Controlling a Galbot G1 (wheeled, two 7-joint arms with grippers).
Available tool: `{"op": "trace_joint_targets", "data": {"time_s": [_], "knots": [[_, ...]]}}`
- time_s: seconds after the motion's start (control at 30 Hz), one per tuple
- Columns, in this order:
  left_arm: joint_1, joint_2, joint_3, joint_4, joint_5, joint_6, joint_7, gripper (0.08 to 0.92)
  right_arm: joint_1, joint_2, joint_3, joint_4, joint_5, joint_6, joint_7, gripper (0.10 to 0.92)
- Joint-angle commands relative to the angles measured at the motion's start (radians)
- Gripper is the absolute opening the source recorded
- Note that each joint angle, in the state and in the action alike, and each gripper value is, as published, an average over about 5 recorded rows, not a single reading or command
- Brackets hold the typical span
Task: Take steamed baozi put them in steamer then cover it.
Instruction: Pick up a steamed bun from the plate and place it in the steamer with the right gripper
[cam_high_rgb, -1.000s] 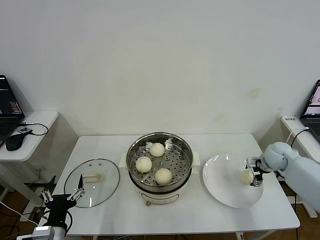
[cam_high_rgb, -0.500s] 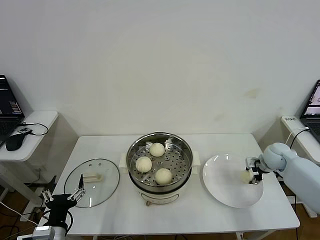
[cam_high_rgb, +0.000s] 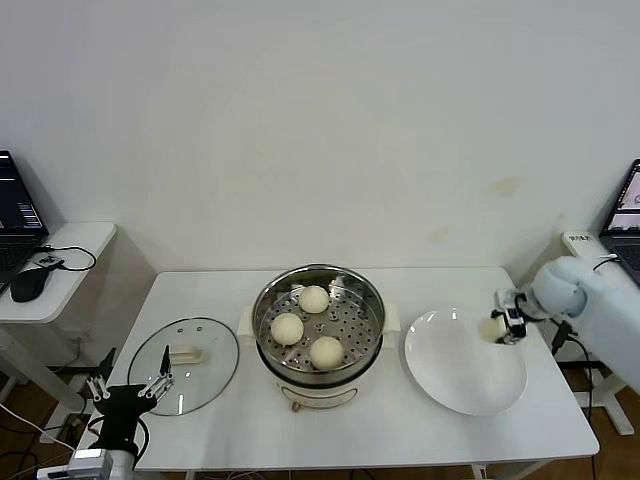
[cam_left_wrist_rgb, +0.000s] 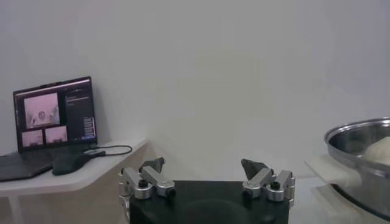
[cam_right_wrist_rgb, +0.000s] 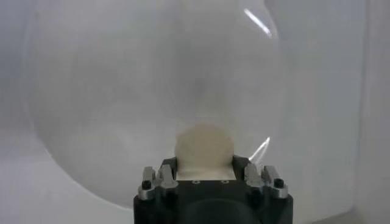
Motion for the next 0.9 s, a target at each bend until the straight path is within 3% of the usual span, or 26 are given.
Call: {"op": "trace_joint_targets", "data": {"time_s": [0.03, 0.2, 0.5, 0.7, 0.9], "knots": [[-0.003, 0.004, 0.006, -0.002, 0.0, 0.001, 0.0, 0.823, 0.568, -0.008, -0.421, 0.219, 0.326, -0.124, 0.014, 0.576], [-0.002, 0.008, 0.004, -0.003, -0.001, 0.0, 0.0, 0.823, 0.741, 0.083, -0.547, 0.28, 0.478, -0.224, 0.06, 0.584], [0.001, 0.013, -0.003, -0.002, -0.003, -0.003, -0.001, 0.823, 0.797, 0.268, -0.653, 0.322, 0.695, -0.355, 0.16, 0.594], [0.001, 0.006, -0.004, -0.003, -0.002, -0.004, -0.001, 0.823, 0.723, 0.337, -0.641, 0.311, 0.75, -0.41, 0.221, 0.594], [-0.002, -0.001, -0.001, -0.022, -0.002, -0.001, -0.001, 0.823, 0.62, 0.394, -0.616, 0.25, 0.705, -0.425, 0.241, 0.594]]}}
